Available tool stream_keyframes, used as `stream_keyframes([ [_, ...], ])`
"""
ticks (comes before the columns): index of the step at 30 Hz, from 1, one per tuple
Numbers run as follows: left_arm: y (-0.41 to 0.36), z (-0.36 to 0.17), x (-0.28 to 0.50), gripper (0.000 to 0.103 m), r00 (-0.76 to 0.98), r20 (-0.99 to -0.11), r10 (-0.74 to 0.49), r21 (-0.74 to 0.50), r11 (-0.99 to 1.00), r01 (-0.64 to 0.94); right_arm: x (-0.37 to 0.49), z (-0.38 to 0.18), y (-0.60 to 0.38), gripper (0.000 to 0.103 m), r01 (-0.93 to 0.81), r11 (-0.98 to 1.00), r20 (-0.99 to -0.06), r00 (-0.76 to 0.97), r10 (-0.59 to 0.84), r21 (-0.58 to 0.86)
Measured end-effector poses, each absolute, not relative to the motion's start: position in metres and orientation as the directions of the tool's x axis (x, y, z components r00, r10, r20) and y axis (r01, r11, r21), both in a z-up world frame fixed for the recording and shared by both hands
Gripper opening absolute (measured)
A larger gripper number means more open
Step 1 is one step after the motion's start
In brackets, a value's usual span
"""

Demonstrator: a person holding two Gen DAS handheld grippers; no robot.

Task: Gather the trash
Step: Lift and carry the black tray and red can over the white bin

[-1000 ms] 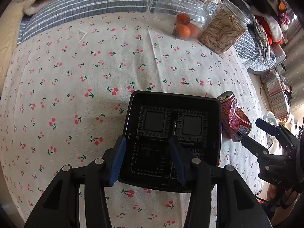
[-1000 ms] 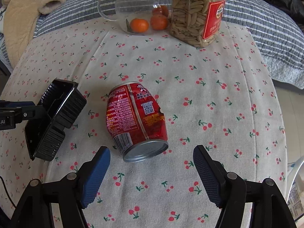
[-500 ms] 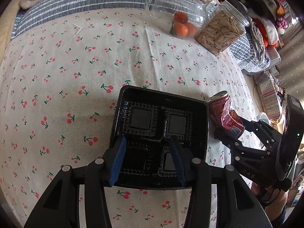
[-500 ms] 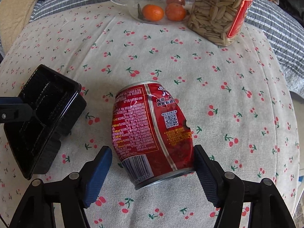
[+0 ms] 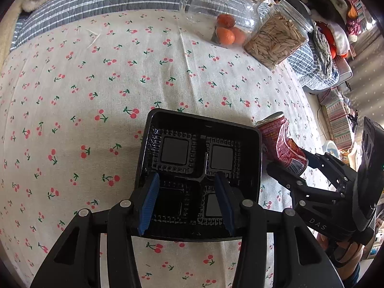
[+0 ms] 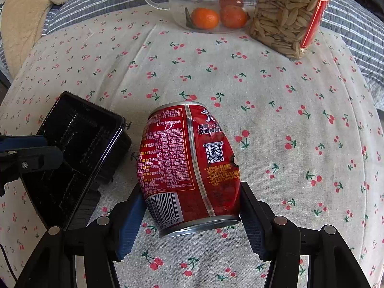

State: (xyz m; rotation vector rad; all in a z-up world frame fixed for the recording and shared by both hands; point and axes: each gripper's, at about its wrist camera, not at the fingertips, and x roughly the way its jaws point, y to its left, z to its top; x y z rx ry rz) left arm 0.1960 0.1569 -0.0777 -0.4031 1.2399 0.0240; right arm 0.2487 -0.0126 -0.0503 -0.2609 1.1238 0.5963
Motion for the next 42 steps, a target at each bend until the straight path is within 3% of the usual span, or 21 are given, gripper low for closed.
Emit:
stream_keyframes([
  [15,0.141,-0.074,0.199,0.047,0.332,-0.92,-0.207,-0.277,0.944,-0.18,0.25,-0.045,-0.019,0.065,-0.556,0.822,-0.895,0.295,0.334,0.124],
  [23,0.128,-0.085,0.201,0.046,0.291,-0.943,-0.16,-0.211,0.965,-0.153,0.251,-0.047,-0.018,0.065,-0.553,0.824,-0.899,0.289,0.33,0.125],
  [24,0.127,-0.085,0.201,0.037,0.295,-0.943,-0.155,-0.204,0.968,-0.143,0.251,-0.047,-0.018,0.065,-0.553,0.824,-0.899,0.289,0.33,0.125],
  [25,0.125,-0.084,0.202,0.021,0.295,-0.944,-0.148,-0.194,0.972,-0.131,0.251,-0.047,-0.018,0.065,-0.553,0.824,-0.899,0.289,0.329,0.124],
  [28,0.121,-0.083,0.203,0.004,0.295,-0.944,-0.145,-0.184,0.977,-0.109,0.251,-0.047,-0.018,0.065,-0.552,0.824,-0.899,0.288,0.33,0.125],
  [42,0.108,-0.044,0.196,0.003,0.371,-0.916,-0.151,-0.197,0.976,-0.089,0.251,-0.037,-0.024,0.065,-0.543,0.829,-0.888,0.305,0.345,0.135],
])
